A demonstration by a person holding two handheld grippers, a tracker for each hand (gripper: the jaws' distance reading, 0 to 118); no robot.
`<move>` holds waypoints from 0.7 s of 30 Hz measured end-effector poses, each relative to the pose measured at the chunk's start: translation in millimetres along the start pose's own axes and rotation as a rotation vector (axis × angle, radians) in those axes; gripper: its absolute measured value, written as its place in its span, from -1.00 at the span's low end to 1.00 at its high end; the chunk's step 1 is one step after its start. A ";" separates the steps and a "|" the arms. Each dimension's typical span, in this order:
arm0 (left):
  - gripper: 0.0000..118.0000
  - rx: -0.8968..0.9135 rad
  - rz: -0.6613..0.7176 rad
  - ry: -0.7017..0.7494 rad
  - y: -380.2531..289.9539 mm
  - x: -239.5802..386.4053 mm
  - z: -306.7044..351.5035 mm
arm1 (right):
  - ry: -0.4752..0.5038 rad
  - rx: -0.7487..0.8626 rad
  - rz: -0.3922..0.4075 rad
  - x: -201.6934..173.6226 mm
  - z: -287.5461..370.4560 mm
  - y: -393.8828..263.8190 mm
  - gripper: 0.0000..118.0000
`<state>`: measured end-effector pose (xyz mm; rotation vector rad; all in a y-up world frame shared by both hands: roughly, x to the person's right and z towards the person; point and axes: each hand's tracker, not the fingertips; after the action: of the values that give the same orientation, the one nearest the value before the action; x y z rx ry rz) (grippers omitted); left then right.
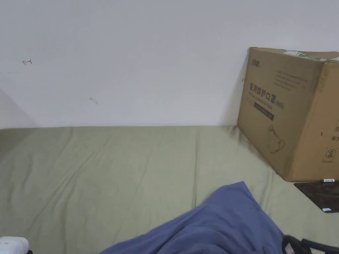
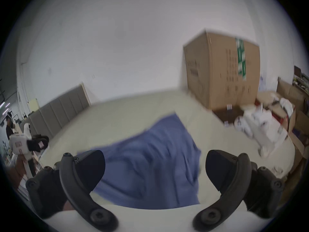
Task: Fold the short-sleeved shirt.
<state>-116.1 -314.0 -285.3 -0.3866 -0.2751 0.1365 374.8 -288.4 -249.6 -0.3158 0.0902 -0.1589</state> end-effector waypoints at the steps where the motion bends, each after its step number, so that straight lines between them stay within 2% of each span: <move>1: 1.00 0.056 0.011 0.035 -1.0 8.8 5.3 | 0.022 0.081 -0.006 -11.1 6.3 2.6 0.98; 2: 0.92 0.105 0.015 0.065 -2.8 16.4 9.6 | 0.048 0.158 -0.011 -22.2 13.4 3.7 0.94; 3: 0.68 0.151 0.022 0.096 -5.7 23.9 15.4 | 0.054 0.223 -0.021 -33.7 18.4 4.1 0.74; 4: 0.13 0.202 0.026 0.123 -9.1 30.0 21.9 | 0.052 0.259 -0.027 -43.6 21.2 4.9 0.18; 5: -0.83 0.250 0.029 0.138 -11.8 37.6 28.3 | 0.047 0.284 -0.025 -53.8 23.0 5.6 -1.00; 6: -1.00 0.261 0.029 0.164 -12.2 42.8 31.5 | 0.020 0.283 -0.018 -60.6 21.6 4.7 -1.00; 7: -1.00 0.240 0.022 0.184 -11.4 45.1 32.5 | -0.002 0.260 0.003 -67.4 21.1 2.4 -1.00; 9: -1.00 0.236 0.043 0.161 -10.1 46.3 39.6 | 0.089 0.256 -0.047 -69.8 18.1 0.9 -1.00; 10: -1.00 0.219 0.059 0.147 -8.2 43.9 40.8 | 0.088 0.238 -0.040 -67.4 16.2 1.8 -1.00; 13: -1.00 0.156 0.047 0.221 2.0 33.6 36.3 | 0.070 0.214 0.004 -68.7 12.4 -0.6 -1.00; 16: -1.00 0.082 0.071 0.233 14.1 12.9 23.8 | 0.052 0.189 0.001 -61.7 9.4 -2.0 -1.00; 19: -1.00 -0.099 0.108 0.197 32.9 -16.9 -12.5 | 0.065 0.143 -0.035 -54.3 4.9 -3.4 -1.00; 21: -0.99 -0.273 0.117 0.196 34.6 -40.0 -51.3 | 0.068 0.115 -0.028 -54.0 -0.7 -6.6 -1.00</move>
<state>-142.1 -307.7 -354.0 -0.6836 -0.0765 0.1749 320.6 -285.6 -244.8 -0.1967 0.1438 -0.2024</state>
